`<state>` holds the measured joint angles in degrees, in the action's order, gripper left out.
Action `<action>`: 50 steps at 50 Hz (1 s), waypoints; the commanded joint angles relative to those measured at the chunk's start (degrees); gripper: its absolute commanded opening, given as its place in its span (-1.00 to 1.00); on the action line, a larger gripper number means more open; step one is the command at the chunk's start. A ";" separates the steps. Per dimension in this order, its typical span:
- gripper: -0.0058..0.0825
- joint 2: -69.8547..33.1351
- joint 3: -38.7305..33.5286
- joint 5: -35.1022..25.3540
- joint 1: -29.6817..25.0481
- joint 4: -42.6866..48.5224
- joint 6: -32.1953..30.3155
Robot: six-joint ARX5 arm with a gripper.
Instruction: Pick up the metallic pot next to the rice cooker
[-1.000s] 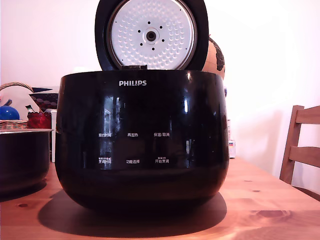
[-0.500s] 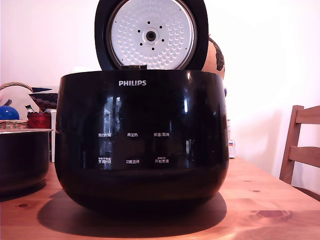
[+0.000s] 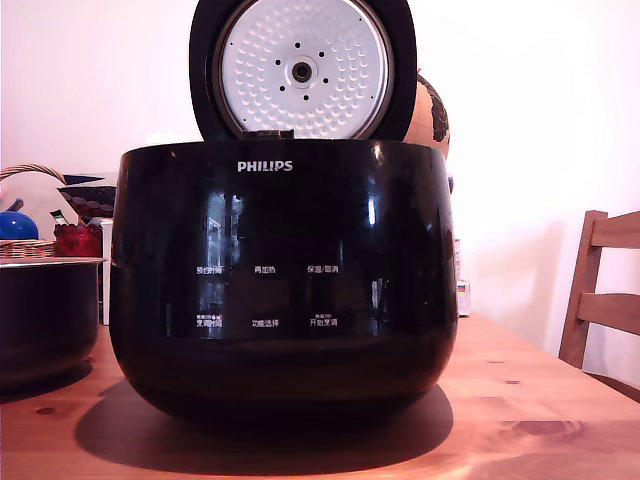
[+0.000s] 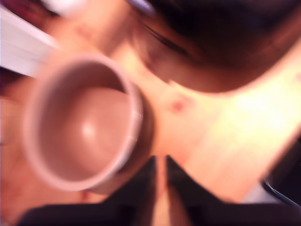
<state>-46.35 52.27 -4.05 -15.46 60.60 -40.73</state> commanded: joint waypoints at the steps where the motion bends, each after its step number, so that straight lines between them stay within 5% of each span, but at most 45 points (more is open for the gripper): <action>1: 0.10 -1.81 -0.39 -0.09 1.03 -0.98 -0.35; 25: 0.17 -16.24 -0.39 -4.31 9.16 -8.74 -8.90; 50: 0.06 -31.06 -0.39 -6.19 11.74 -16.09 -9.25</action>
<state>-75.94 52.27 -10.02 -3.97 44.71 -49.74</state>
